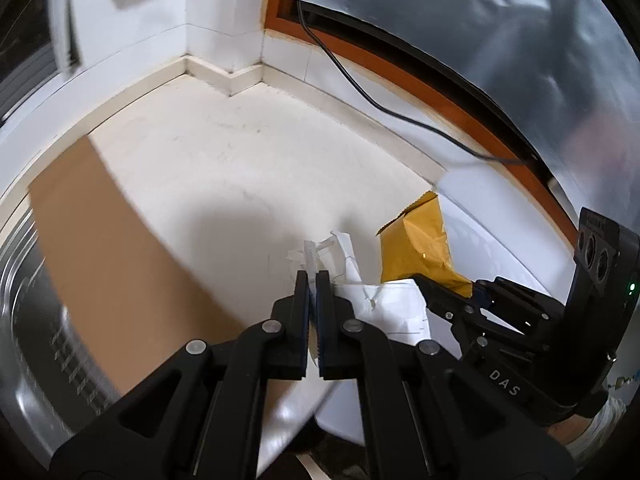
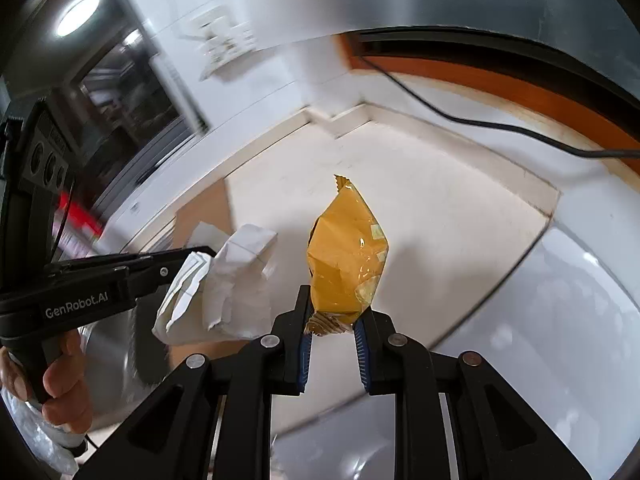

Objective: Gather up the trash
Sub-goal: 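Carry the white paper bag and yellow wrapper down over the floor bin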

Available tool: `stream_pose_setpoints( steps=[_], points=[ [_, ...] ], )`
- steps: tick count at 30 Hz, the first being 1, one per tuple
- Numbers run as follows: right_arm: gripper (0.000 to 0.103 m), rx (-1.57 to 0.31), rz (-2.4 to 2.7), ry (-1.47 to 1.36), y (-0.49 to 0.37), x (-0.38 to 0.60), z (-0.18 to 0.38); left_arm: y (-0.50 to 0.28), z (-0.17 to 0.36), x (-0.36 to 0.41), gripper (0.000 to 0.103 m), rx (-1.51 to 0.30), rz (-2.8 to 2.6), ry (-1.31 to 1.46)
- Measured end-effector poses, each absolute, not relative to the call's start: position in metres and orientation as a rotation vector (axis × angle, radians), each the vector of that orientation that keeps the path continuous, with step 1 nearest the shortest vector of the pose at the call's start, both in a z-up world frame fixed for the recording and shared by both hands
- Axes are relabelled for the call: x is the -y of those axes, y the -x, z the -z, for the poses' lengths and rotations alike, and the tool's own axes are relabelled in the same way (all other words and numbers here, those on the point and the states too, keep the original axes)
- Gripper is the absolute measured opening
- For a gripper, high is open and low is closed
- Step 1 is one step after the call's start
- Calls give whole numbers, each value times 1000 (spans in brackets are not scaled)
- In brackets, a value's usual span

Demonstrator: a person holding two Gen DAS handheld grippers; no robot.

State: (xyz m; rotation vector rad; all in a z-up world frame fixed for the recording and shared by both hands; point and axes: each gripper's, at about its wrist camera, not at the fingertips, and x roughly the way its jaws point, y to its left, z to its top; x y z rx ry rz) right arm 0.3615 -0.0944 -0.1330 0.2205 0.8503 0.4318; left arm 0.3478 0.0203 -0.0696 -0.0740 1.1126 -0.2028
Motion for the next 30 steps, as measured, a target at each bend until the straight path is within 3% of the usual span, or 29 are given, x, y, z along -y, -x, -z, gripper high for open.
stream_pose_setpoints(
  steps=[7,14,24,30],
  points=[
    [18,-874,-500,-181,-235,92,124,-247,54,-23,1,-1133,205,80],
    [18,-897,-466,-145,-126,75,152,-128,48,-31,1,-1151,272,46],
    [19,-1024,-344,-144,24,61,247,-2,116,-44,1,-1261,332,-35],
    [19,-1134,-297,-170,71,59,320,48,179,-55,1,-1334,337,-57]
  ],
)
